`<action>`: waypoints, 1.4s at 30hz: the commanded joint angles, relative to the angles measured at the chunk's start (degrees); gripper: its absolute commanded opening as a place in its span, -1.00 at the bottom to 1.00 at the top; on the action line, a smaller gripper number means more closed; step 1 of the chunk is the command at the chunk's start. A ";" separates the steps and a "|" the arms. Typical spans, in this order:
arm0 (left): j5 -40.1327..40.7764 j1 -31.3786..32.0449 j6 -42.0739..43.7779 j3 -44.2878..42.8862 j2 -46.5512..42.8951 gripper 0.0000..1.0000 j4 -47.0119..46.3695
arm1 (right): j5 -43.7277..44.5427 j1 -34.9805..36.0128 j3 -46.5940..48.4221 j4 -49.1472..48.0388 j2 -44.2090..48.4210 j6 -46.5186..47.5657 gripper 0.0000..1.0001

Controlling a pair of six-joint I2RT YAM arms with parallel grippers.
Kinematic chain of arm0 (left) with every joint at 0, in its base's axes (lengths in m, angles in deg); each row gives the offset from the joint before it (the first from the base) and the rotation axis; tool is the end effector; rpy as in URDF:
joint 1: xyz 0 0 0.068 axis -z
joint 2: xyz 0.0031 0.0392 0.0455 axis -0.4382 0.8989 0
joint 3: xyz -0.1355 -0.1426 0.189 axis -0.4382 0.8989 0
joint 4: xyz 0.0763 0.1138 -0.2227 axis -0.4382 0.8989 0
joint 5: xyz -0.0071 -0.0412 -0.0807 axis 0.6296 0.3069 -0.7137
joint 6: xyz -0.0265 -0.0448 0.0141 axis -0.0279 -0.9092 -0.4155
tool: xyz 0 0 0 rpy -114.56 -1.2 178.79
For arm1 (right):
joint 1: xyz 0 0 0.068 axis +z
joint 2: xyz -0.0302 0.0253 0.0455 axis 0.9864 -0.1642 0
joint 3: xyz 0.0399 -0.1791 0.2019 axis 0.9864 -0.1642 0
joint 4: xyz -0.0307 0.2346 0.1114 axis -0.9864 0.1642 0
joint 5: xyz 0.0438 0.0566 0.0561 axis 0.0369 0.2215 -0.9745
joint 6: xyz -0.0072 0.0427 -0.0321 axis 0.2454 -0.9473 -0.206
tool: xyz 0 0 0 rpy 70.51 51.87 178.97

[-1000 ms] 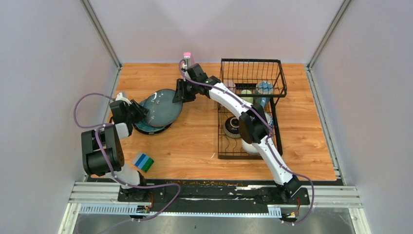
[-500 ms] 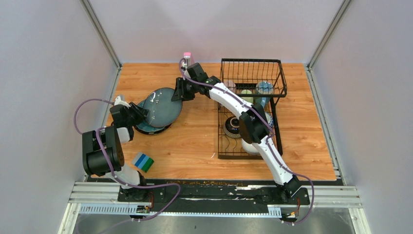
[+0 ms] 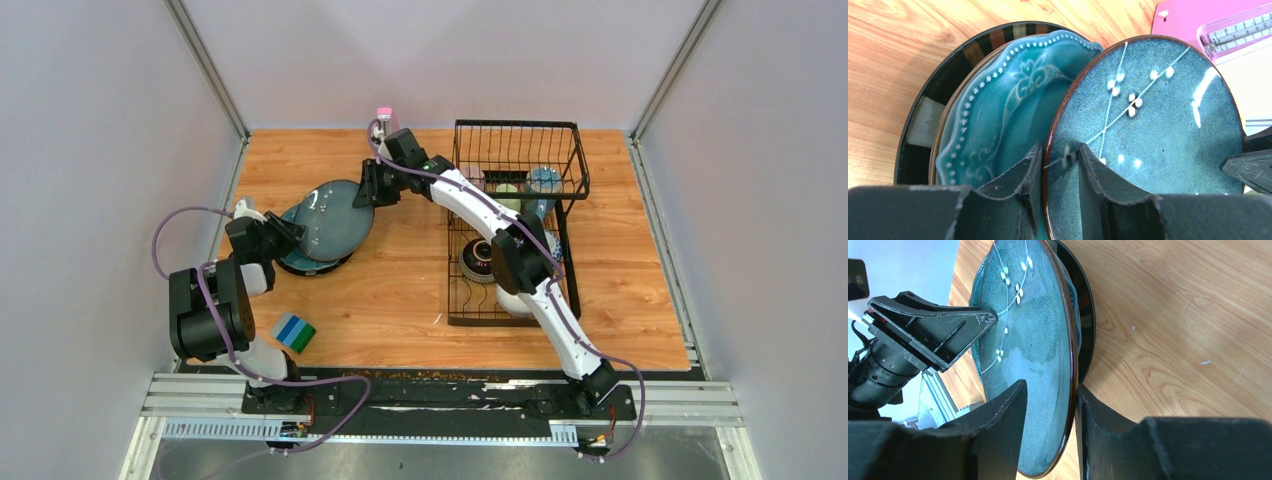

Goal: Load the mixed dishes into the dish rack
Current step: Pick up the plate at the center of the board.

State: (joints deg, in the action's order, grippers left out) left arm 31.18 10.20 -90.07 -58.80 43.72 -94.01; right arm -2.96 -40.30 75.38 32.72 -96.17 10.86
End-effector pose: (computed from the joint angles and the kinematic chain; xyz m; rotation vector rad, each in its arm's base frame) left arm 0.2783 0.0646 0.1456 -0.7288 1.9246 -0.6582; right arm 0.4254 0.3808 0.2159 -0.4654 2.4278 1.1272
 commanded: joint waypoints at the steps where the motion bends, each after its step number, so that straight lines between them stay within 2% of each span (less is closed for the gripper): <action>1: -12.44 3.30 -2.88 -0.30 -0.83 -0.31 -3.73 | -14.79 3.86 0.70 -9.41 0.81 -2.42 -0.26; 12: -12.92 3.56 -1.98 -0.21 -1.25 -0.32 -3.64 | -9.24 4.49 -1.00 -8.35 0.67 -3.20 -0.20; 22: -14.81 3.71 -2.47 -0.26 -0.64 -0.32 -6.43 | -10.42 4.96 0.32 -8.34 -0.14 -4.90 -0.24; 30: -16.37 4.27 -2.54 -0.17 -0.59 -0.31 -8.58 | -10.94 5.19 -0.26 -8.32 -0.05 -4.08 -0.38; 32: -16.68 4.28 -2.46 -0.42 -0.66 -0.31 -8.58 | -11.38 5.19 -0.18 -8.34 -0.11 -3.89 -0.67; 33: -16.70 4.28 -2.47 -0.41 -0.67 -0.31 -8.59 | -11.69 5.23 -0.18 -8.30 -0.17 -3.85 -0.72; 34: -16.69 4.32 -2.48 -0.45 -0.74 -0.31 -8.61 | -11.95 5.23 -0.16 -8.36 -0.23 -3.77 -0.68; 36: -16.59 4.40 -2.55 -0.49 -0.76 -0.31 -8.59 | -12.03 5.21 -0.44 -8.36 -0.34 -3.90 -0.43; 37: -16.54 4.44 -2.52 -0.60 -0.72 -0.31 -8.59 | -12.14 5.19 -0.50 -8.36 -0.37 -3.86 -0.40; 39: -16.58 4.50 -2.55 -0.73 -0.52 -0.31 -8.60 | -12.16 5.20 -0.66 -8.34 -0.27 -3.78 -0.42; 41: -16.62 4.67 -2.57 -0.88 -0.43 -0.31 -8.59 | -12.54 5.21 -0.57 -8.40 -0.22 -3.50 -0.61; 42: -16.65 4.84 -2.57 -0.95 -0.42 -0.31 -8.59 | -12.76 5.24 -0.45 -8.37 -0.28 -3.43 -0.63</action>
State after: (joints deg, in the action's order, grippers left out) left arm 28.71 10.20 -91.41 -58.25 44.01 -95.47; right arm -1.98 -40.30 75.10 31.56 -96.15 9.31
